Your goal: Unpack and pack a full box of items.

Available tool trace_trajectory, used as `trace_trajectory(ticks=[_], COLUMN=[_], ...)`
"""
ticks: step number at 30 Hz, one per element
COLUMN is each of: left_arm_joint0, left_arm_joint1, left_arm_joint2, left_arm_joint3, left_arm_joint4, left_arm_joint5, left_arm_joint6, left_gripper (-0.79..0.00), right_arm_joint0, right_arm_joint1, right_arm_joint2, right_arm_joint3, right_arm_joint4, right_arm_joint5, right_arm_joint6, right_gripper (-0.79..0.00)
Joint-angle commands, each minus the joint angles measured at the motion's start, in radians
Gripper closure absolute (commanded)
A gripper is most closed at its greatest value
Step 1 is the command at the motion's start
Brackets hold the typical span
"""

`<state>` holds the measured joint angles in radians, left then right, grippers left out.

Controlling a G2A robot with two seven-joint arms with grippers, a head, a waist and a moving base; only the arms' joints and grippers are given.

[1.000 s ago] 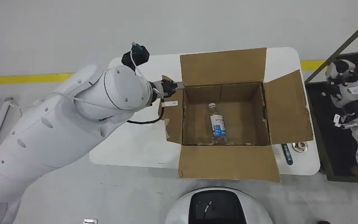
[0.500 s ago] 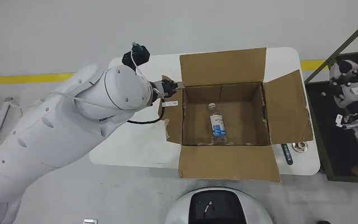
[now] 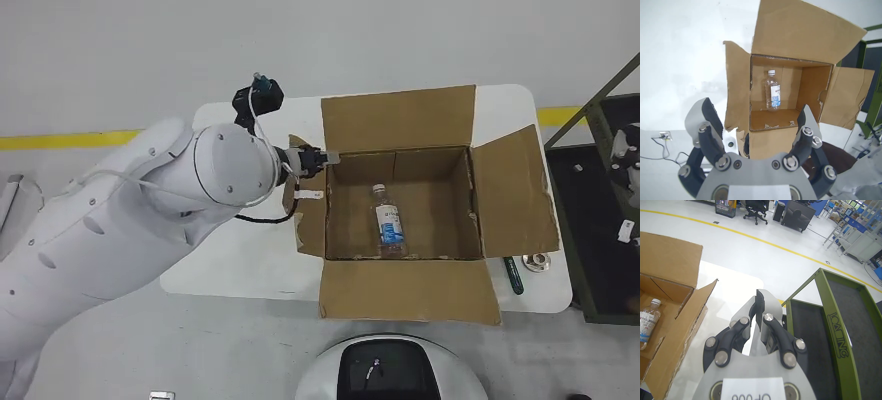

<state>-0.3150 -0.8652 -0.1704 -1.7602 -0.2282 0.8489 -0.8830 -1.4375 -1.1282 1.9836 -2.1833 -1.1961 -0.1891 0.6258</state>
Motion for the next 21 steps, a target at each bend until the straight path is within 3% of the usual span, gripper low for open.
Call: trace_trajectory(ticks=[1, 8, 21], left_arm_joint0=[-0.017, -0.032, 0.043], left_arm_joint1=[0.006, 0.074, 0.251], left_arm_joint2=[0.0, 0.0, 0.0], left_arm_joint3=[0.008, -0.044, -0.241], left_arm_joint4=[0.087, 0.309, 0.359], left_arm_joint5=[-0.042, -0.098, -0.16], left_arm_joint6=[-0.049, -0.186, -0.248], left_gripper=[-0.785, -0.785, -0.785], right_arm_joint0=[0.0, 0.0, 0.0], right_arm_joint1=[0.0, 0.0, 0.0], right_arm_joint2=[0.0, 0.0, 0.0], right_arm_joint3=[0.0, 0.0, 0.0], right_arm_joint4=[0.0, 0.0, 0.0], right_arm_joint5=[0.0, 0.0, 0.0], right_arm_joint6=[0.0, 0.0, 0.0], right_gripper=[0.0, 0.0, 0.0])
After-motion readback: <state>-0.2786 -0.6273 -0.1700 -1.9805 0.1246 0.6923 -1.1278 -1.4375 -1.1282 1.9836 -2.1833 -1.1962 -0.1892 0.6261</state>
